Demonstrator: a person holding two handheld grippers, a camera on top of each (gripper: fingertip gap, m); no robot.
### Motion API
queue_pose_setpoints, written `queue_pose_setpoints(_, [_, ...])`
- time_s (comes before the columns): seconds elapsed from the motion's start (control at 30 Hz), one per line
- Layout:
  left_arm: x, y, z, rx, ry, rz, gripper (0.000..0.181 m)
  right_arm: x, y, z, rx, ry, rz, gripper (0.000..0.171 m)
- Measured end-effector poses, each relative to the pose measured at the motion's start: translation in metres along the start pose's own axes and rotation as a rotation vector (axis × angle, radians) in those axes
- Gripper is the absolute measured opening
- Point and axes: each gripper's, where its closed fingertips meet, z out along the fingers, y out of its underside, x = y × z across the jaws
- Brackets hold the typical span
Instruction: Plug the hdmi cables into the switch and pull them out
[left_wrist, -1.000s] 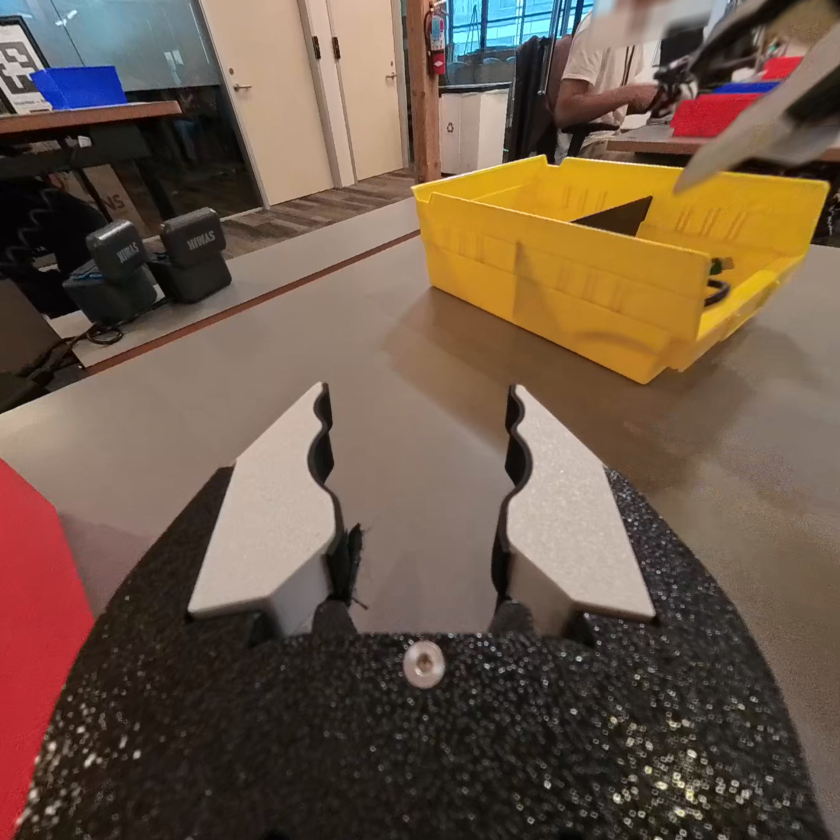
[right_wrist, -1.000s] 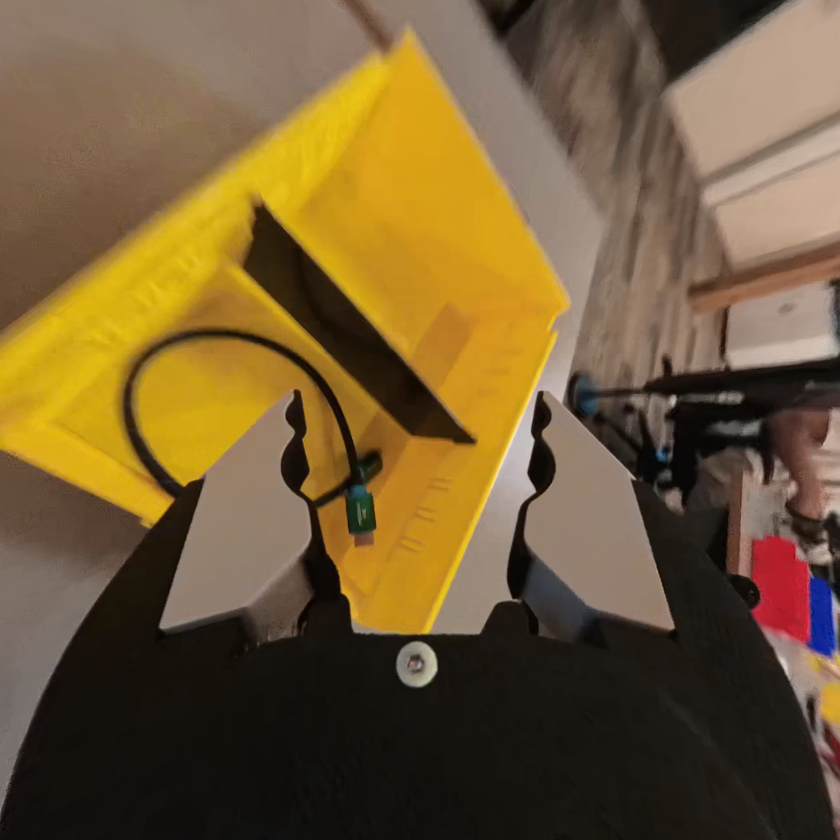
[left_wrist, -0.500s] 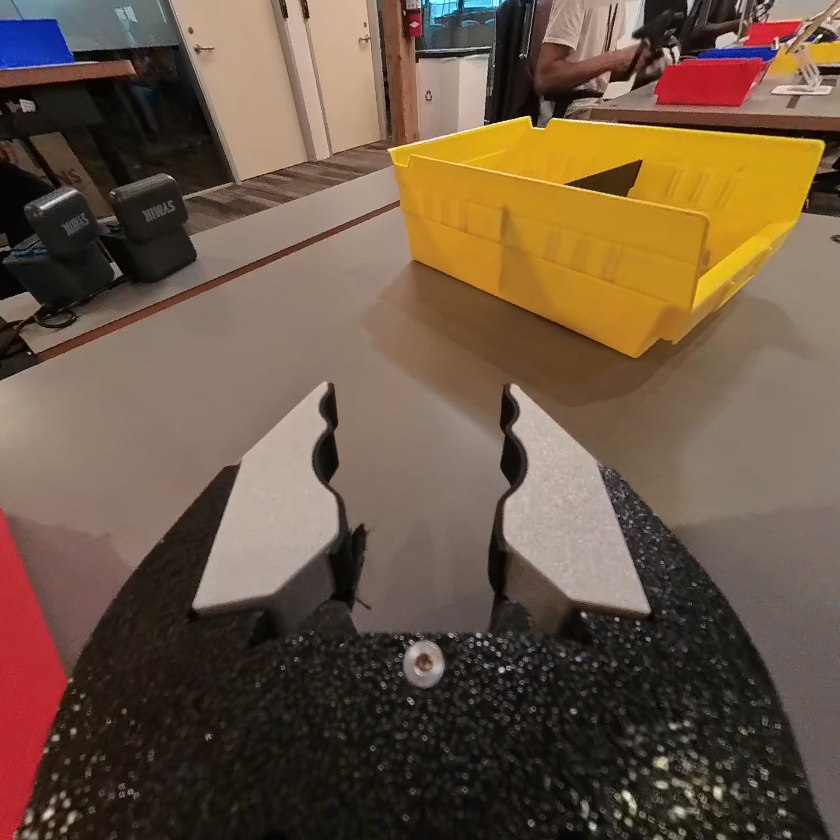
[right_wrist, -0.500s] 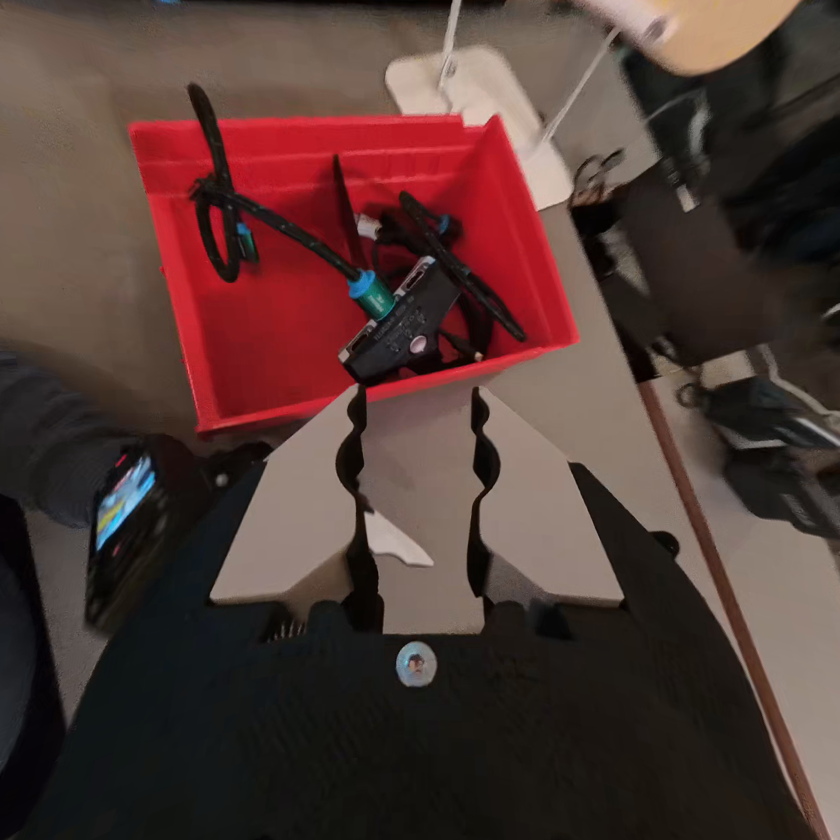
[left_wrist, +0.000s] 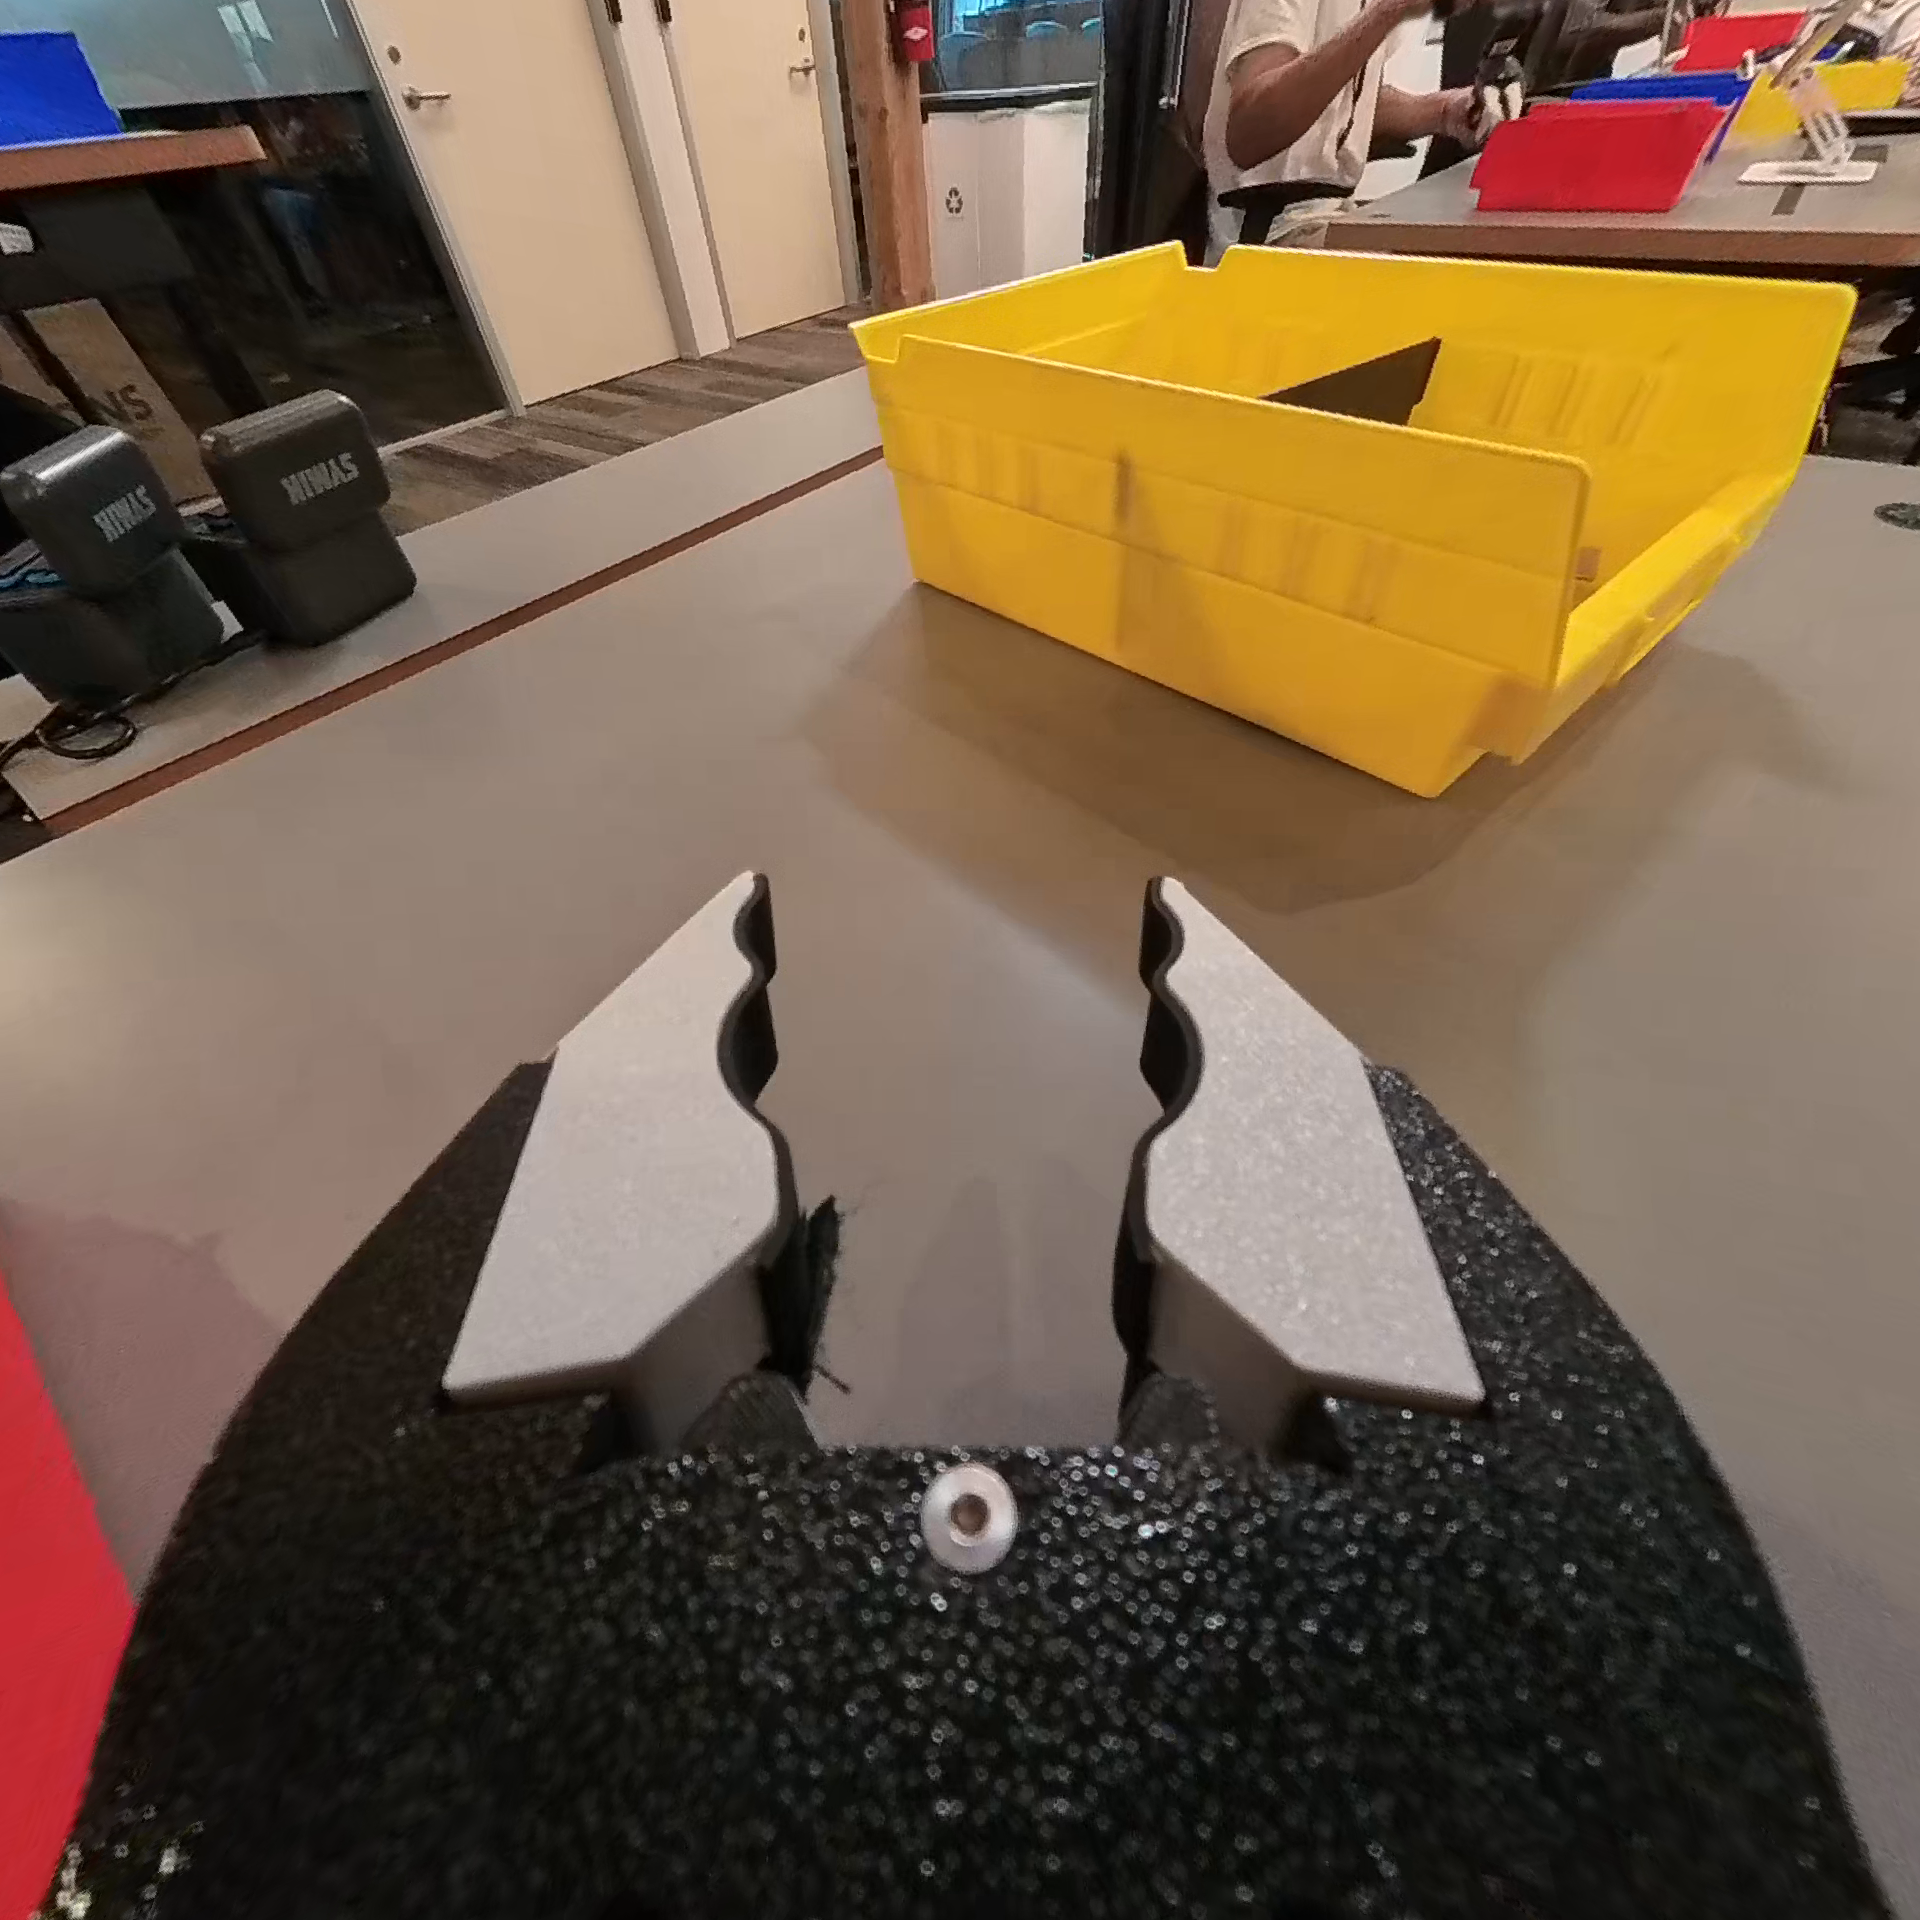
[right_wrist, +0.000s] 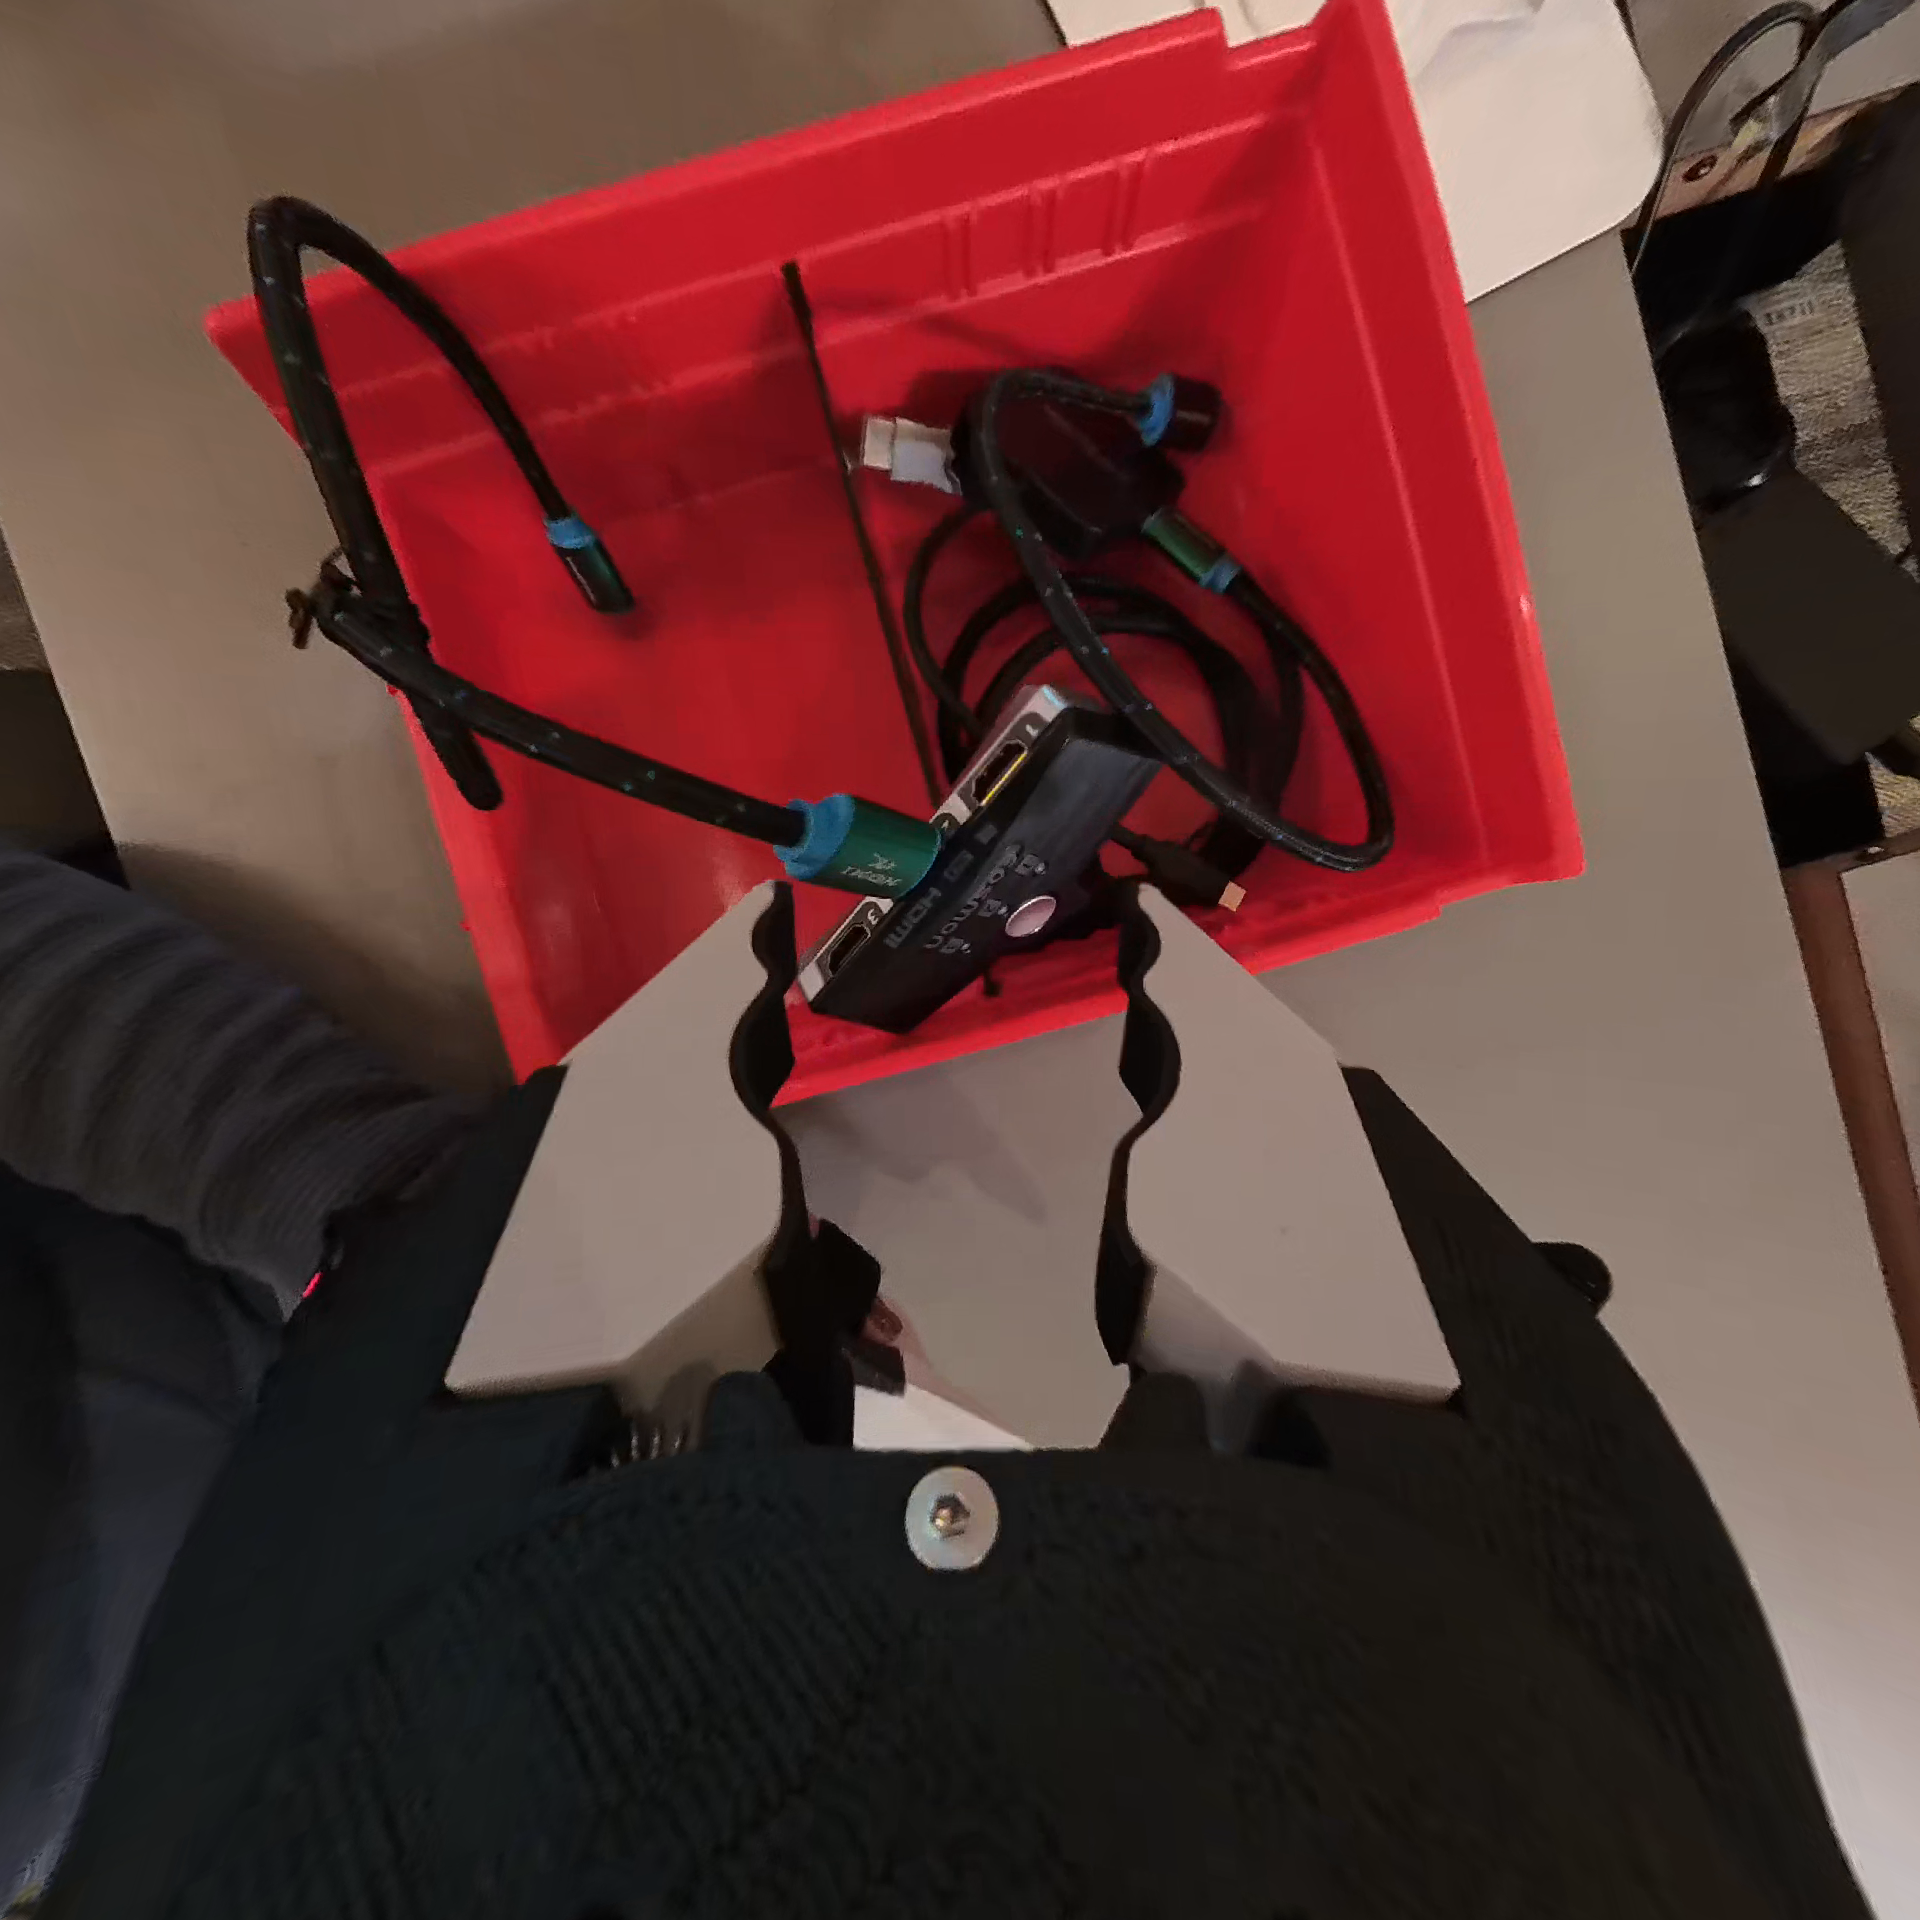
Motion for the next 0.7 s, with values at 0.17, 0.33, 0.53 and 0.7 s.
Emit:
queue_pose_setpoints(0.17, [-0.010, -0.004, -0.007, -0.017, -0.050, 0.001, 0.059, -0.001, 0.007, -0.006, -0.005, 0.035, -0.032, 0.063])
queue_pose_setpoints(0.33, [0.008, -0.041, -0.055, 0.090, 0.030, -0.061, 0.041, 0.012, 0.002, -0.069, 0.133, 0.117, -0.031, 0.062])
queue_pose_setpoints(0.53, [-0.060, -0.081, -0.144, 0.209, -0.281, -0.065, 0.031, 0.030, 0.010, -0.145, 0.344, 0.358, -0.053, 0.062])
queue_pose_setpoints(0.7, [-0.113, -0.019, -0.154, -0.100, -0.355, -0.351, 0.062, 0.008, 0.022, -0.171, 0.578, 0.465, -0.070, 0.060])
